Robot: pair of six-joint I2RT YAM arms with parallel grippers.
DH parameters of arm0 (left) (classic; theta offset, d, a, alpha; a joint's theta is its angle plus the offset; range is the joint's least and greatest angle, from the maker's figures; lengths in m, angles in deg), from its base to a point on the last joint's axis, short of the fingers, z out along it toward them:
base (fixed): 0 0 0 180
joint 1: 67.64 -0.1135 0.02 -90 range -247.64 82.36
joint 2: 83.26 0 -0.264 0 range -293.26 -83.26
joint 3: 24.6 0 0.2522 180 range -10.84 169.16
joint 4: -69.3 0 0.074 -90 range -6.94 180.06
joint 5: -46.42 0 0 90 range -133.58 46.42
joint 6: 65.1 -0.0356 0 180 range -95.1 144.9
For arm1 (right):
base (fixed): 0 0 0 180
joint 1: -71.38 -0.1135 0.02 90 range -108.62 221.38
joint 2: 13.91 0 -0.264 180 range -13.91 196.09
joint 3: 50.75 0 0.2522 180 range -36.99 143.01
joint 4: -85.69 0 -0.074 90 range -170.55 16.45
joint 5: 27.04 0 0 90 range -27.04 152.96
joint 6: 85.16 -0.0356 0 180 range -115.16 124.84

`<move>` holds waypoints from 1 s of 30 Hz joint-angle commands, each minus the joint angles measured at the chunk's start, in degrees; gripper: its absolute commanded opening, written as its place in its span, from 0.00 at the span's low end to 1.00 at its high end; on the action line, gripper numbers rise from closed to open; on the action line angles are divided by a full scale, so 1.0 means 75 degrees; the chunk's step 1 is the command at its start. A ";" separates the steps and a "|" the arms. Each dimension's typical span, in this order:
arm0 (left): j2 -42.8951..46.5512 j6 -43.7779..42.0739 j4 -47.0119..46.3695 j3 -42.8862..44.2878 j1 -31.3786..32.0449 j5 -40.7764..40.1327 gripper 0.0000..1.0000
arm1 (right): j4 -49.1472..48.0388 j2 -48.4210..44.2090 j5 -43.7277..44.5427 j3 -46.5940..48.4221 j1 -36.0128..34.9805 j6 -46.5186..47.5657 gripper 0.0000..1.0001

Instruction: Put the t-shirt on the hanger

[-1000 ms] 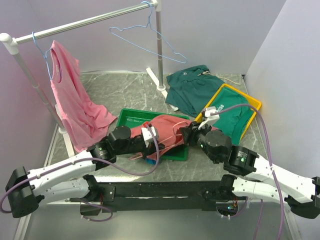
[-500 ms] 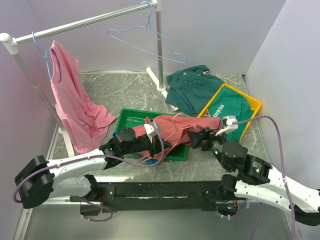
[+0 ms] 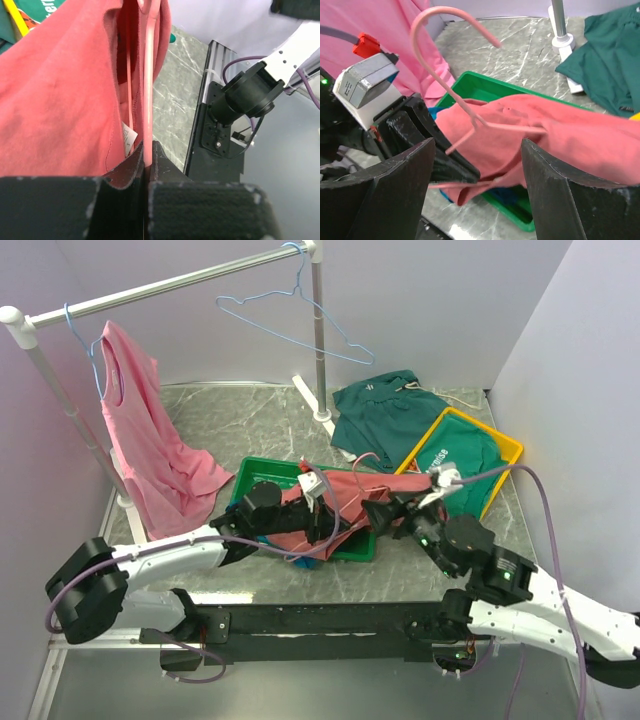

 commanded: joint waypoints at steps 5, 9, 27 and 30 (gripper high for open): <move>-0.0242 0.0188 0.0419 0.0930 -0.0034 0.0911 0.01 | -0.0767 0.1290 0.0786 0.0695 -0.0069 0.0858 0.76; -0.0289 0.0212 0.0583 0.1023 -0.0034 0.1018 0.01 | -0.0802 0.1654 0.1278 0.0777 -0.0046 0.0893 0.70; -0.0466 0.0376 0.1100 0.1434 0.0059 0.0584 0.07 | -0.1634 0.2007 0.1795 0.0239 -0.0069 0.1057 0.15; -0.0302 0.0528 0.0912 0.1270 0.0059 0.0293 0.27 | -0.1705 0.2030 0.1900 0.0145 -0.0058 0.1069 0.00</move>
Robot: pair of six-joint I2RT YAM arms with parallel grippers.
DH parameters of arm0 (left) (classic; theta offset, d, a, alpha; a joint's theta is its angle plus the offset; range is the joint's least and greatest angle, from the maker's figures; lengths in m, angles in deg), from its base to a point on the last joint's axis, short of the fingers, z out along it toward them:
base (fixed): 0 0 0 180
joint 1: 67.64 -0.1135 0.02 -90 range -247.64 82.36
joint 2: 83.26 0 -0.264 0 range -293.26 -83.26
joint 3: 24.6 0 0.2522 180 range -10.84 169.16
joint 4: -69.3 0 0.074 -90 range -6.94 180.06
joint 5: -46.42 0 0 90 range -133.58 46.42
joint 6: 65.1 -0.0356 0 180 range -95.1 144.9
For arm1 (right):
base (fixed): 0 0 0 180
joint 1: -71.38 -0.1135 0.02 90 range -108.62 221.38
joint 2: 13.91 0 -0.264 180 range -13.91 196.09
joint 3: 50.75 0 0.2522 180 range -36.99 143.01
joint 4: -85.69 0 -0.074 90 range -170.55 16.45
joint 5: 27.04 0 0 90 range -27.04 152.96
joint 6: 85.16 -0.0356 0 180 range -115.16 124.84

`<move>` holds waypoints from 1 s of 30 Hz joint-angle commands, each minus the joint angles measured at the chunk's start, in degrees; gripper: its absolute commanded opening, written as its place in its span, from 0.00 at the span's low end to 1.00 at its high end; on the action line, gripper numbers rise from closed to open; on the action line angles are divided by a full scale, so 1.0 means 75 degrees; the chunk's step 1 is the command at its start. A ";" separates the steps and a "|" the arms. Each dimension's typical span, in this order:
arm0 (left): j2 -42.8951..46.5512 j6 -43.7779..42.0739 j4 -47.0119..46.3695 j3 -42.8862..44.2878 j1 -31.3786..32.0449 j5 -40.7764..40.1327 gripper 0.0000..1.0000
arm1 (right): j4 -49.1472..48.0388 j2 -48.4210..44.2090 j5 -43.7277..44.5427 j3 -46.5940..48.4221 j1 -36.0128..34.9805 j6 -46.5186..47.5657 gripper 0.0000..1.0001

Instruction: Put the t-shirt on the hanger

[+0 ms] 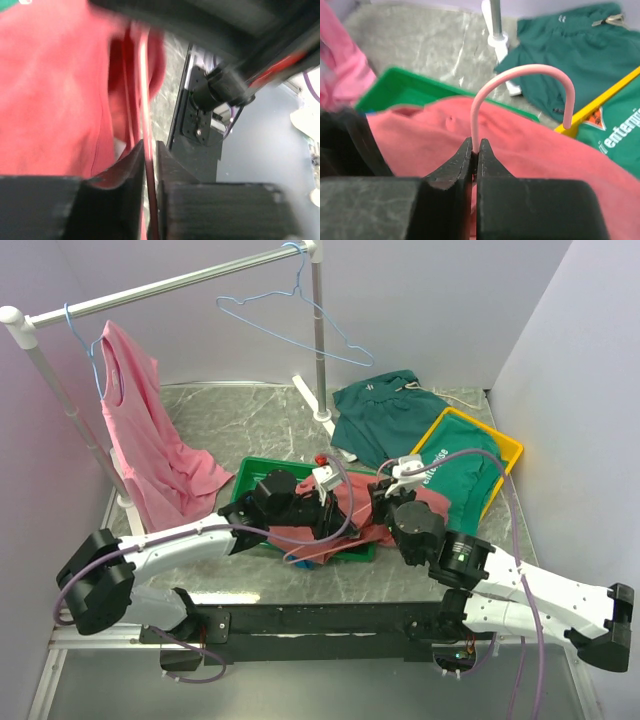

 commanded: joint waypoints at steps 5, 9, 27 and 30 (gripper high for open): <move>0.0743 0.0719 -0.0792 -0.0218 0.0027 -0.0812 0.57 | -0.0881 -0.0100 0.0328 -0.0305 -0.0064 -0.0266 0.00; 0.1481 0.1270 -0.0733 -0.0499 -0.0113 -0.1409 0.68 | -0.0986 -0.0264 0.0363 -0.0621 -0.0075 -0.0207 0.00; 0.4107 0.1833 0.5135 -0.0546 -0.0735 -0.3941 0.70 | -0.1373 -0.2104 0.0258 -0.2145 -0.0157 -0.0254 0.00; 0.3828 0.2021 0.5535 -0.0453 -0.0046 -0.4478 0.70 | -0.1431 -0.2268 0.0187 -0.2262 -0.0157 -0.0266 0.00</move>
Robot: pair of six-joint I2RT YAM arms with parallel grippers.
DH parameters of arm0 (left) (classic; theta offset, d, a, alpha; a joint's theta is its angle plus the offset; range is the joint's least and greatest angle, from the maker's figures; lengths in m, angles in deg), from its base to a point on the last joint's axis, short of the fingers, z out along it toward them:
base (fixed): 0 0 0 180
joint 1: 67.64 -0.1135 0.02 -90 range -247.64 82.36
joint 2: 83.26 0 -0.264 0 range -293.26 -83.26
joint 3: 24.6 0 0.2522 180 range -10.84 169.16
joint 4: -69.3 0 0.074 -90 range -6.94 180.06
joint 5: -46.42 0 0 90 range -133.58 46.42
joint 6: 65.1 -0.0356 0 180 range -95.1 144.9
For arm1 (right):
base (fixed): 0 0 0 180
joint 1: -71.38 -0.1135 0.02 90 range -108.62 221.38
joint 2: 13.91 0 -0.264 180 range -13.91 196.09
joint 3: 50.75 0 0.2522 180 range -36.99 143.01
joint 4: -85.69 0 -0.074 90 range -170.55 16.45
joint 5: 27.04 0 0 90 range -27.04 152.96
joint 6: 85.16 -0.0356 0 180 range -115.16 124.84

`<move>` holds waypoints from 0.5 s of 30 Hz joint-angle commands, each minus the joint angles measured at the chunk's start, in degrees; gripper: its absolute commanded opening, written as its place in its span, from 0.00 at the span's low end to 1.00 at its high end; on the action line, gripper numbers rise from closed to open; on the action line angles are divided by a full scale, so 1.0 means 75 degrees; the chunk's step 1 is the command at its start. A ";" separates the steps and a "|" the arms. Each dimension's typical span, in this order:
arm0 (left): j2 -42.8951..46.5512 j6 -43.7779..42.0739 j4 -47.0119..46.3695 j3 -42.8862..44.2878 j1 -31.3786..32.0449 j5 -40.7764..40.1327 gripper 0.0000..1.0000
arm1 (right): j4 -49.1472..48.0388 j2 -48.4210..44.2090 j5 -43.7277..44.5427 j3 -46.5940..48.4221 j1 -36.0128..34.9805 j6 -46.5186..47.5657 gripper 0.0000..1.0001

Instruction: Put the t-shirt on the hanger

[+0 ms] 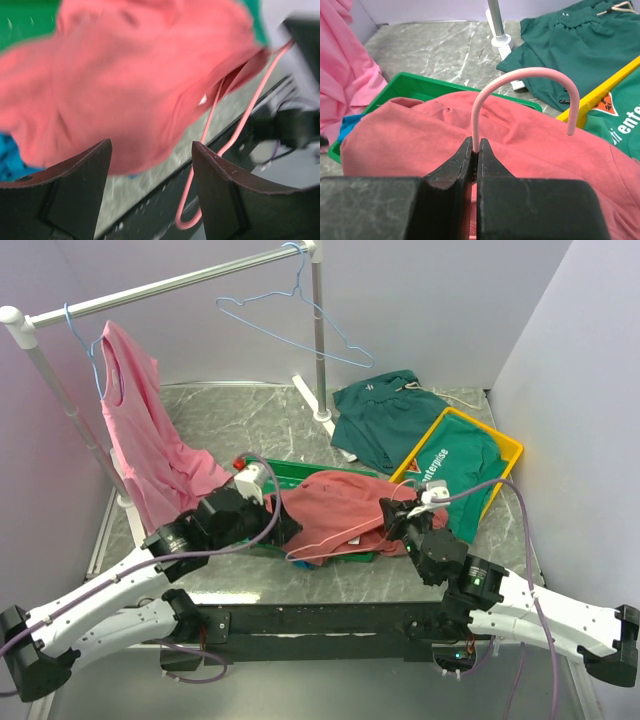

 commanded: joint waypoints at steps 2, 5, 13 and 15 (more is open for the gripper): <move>-0.0399 0.0235 0.1069 0.0153 0.0869 -0.0849 0.68 | -0.0499 -0.0331 0.0071 -0.0158 -0.0049 -0.0047 0.00; -0.0903 0.0154 0.1280 0.0411 0.1139 -0.1446 0.65 | -0.0499 -0.0390 0.0059 -0.0159 -0.0049 -0.0024 0.00; -0.2157 -0.0841 0.1550 0.1746 0.1187 -0.1696 0.57 | -0.0370 -0.0553 -0.0117 -0.0147 -0.0073 0.0058 0.00; -0.2450 -0.0983 0.1620 0.2051 0.1187 -0.1507 0.55 | -0.0335 -0.0577 -0.0117 -0.0147 -0.0073 0.0081 0.00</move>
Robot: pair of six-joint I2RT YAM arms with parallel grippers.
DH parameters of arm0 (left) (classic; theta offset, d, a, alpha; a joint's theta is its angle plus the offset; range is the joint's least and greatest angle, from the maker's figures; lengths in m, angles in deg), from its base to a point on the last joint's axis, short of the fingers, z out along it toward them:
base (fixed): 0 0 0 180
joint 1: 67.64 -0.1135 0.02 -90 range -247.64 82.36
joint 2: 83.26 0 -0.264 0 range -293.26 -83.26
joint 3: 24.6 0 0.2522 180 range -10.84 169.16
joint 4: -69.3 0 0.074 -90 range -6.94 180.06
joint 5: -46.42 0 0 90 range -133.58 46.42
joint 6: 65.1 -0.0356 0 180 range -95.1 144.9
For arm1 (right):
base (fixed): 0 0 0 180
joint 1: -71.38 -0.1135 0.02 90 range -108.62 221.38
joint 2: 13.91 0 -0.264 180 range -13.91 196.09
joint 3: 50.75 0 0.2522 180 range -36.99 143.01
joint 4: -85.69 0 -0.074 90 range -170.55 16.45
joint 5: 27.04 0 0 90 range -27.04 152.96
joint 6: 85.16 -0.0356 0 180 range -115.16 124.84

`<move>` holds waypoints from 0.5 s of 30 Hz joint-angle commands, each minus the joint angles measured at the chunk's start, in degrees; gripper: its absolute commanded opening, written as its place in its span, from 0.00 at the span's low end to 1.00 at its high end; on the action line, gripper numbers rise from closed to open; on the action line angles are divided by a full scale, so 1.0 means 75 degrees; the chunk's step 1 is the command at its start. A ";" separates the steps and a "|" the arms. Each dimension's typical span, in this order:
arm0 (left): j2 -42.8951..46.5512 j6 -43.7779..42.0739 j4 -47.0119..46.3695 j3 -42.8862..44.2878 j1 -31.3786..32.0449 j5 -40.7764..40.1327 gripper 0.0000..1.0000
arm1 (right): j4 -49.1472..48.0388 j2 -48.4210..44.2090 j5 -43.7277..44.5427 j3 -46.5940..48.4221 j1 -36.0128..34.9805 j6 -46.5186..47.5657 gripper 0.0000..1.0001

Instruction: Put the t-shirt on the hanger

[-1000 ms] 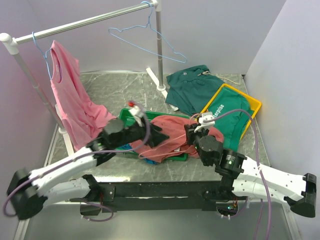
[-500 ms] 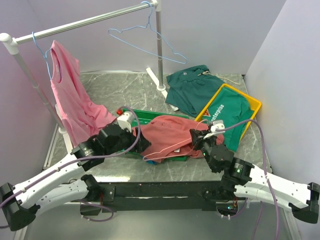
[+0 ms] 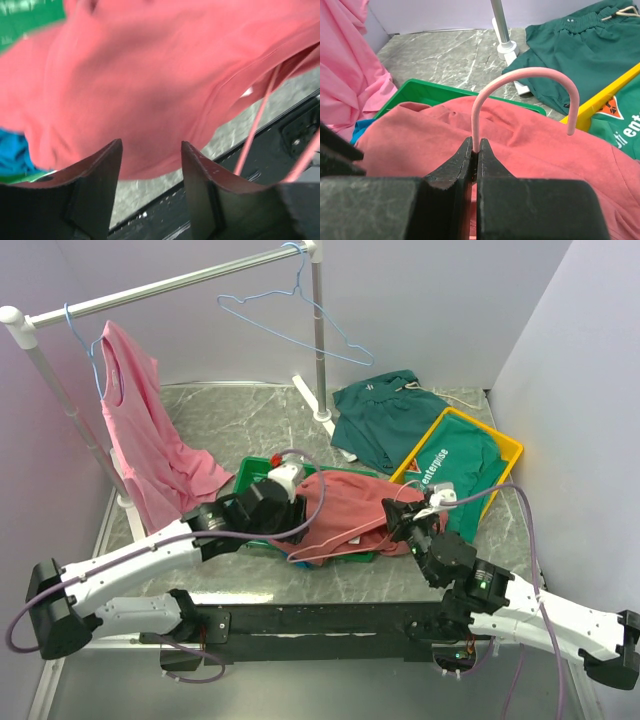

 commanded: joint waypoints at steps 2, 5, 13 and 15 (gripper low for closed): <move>-0.0560 -0.0850 0.0131 0.1002 0.0053 0.0195 0.54 | -0.0265 -0.0134 -0.0006 0.0022 -0.0067 0.0087 0.00; -0.1040 -0.1295 0.0540 0.1471 0.0041 0.0406 0.53 | -0.0265 -0.0029 -0.0064 0.0057 -0.0079 0.0111 0.00; -0.2260 -0.2257 0.1186 0.2153 0.0041 0.1777 0.50 | -0.0277 0.0288 -0.0076 0.0116 -0.0173 0.0181 0.00; -0.2470 -0.2408 0.1256 0.2176 0.0053 0.2035 0.50 | -0.0277 0.0288 -0.0111 0.0116 -0.0184 0.0205 0.00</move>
